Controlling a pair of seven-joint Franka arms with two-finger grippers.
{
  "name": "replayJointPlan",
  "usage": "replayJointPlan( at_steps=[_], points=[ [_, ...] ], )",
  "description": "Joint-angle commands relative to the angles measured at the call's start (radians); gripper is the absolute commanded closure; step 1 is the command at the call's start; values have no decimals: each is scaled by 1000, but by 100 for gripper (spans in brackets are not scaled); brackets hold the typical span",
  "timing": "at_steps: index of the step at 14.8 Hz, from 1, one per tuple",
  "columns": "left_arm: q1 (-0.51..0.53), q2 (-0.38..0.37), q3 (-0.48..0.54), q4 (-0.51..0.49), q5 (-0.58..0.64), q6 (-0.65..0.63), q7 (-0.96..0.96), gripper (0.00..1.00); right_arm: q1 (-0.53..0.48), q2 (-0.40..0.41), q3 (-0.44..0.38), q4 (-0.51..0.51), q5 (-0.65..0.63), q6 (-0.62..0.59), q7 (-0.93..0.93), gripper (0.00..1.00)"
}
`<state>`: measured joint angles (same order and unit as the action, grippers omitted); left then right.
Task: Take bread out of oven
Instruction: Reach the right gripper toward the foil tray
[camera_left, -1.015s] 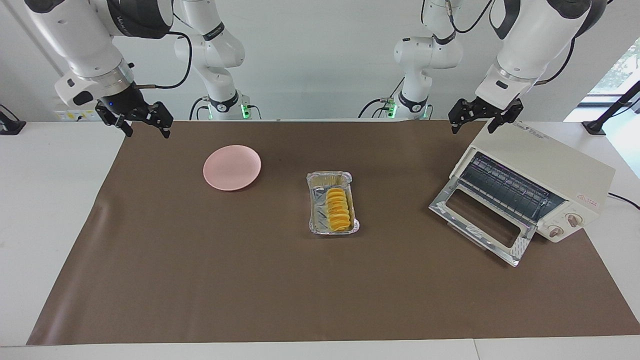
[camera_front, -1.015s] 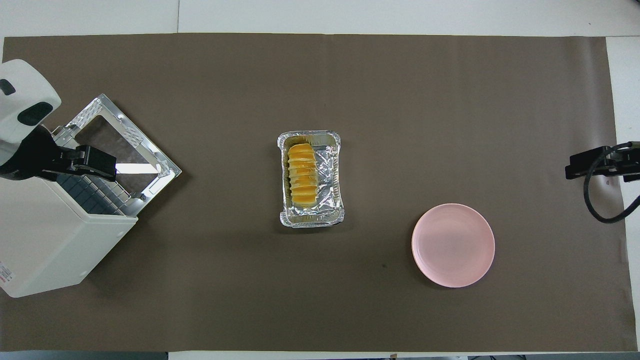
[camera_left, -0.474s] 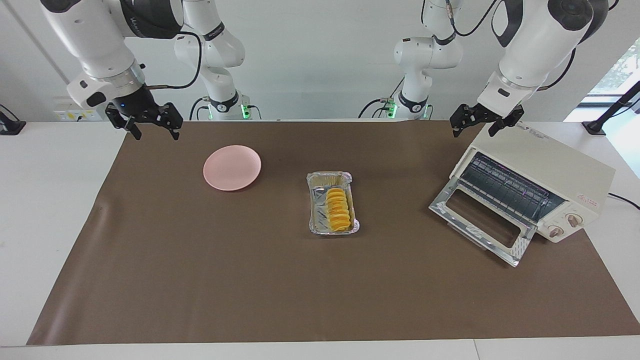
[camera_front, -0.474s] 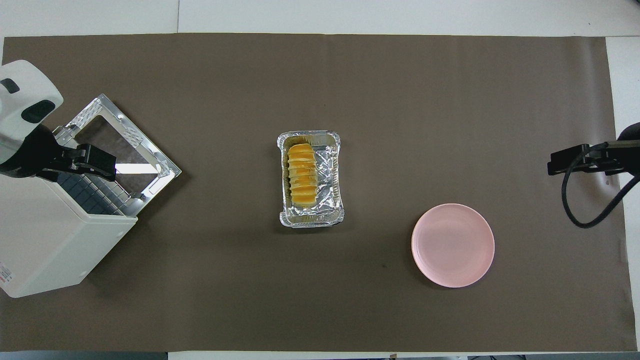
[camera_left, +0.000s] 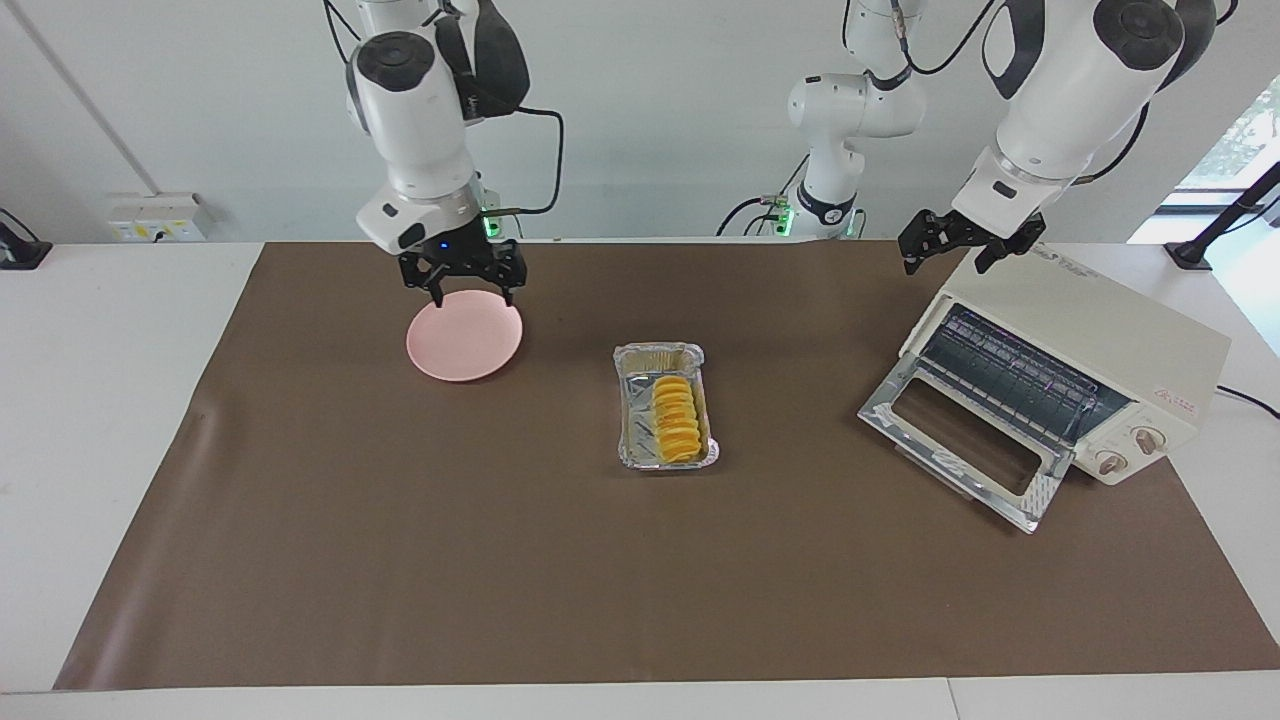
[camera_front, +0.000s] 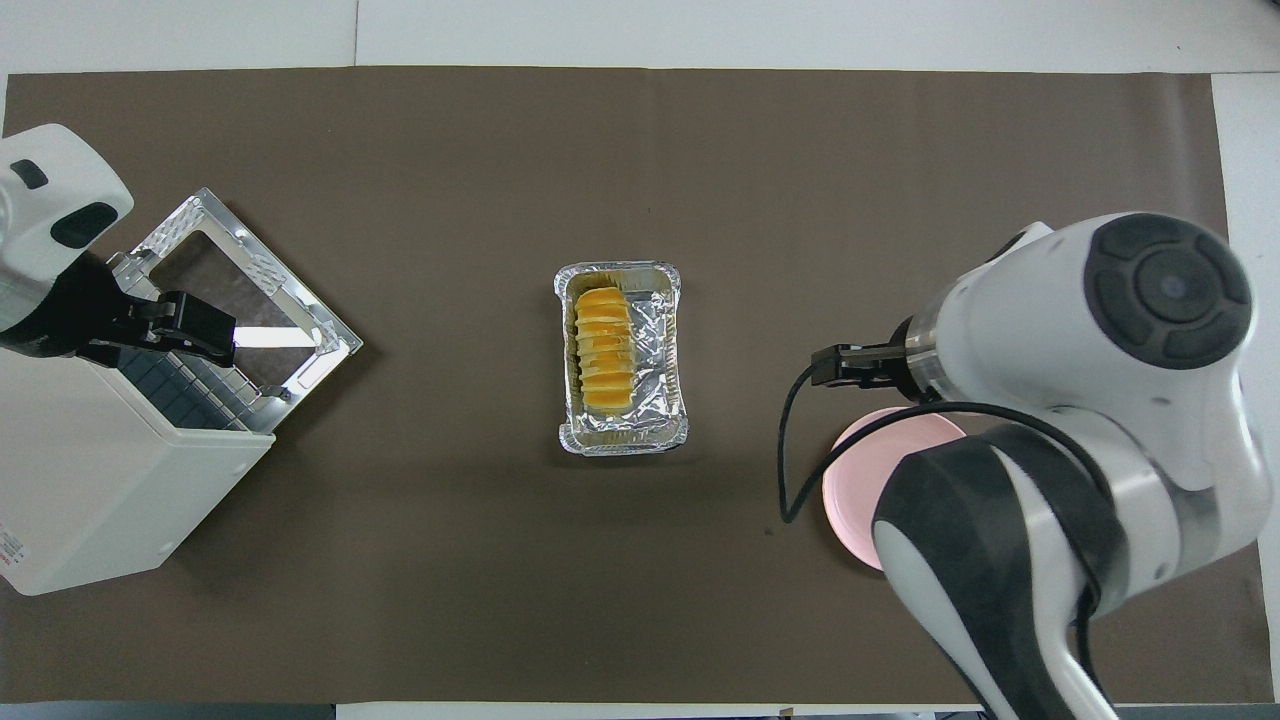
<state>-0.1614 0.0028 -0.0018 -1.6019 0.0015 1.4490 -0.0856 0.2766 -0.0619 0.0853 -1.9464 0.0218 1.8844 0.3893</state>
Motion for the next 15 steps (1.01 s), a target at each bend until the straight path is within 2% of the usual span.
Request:
replayJointPlan(
  at_steps=[1, 2, 7, 9, 15],
  points=[
    [3, 0, 0, 14, -18, -13, 17, 0, 93, 54, -7, -43, 32, 123, 74, 0],
    [11, -1, 0, 14, -18, -9, 17, 0, 122, 68, -9, -57, 32, 197, 63, 0],
    [11, -1, 0, 14, -17, 66, 18, 0, 179, 143, -7, -71, 33, 300, 88, 0],
    [14, -3, 0, 13, -17, 71, 17, 0, 185, 178, -7, -59, 35, 324, 143, 0],
    [22, -17, 3, 10, -17, 64, 10, 0, 203, 293, -9, 1, 43, 355, 154, 0]
  ],
)
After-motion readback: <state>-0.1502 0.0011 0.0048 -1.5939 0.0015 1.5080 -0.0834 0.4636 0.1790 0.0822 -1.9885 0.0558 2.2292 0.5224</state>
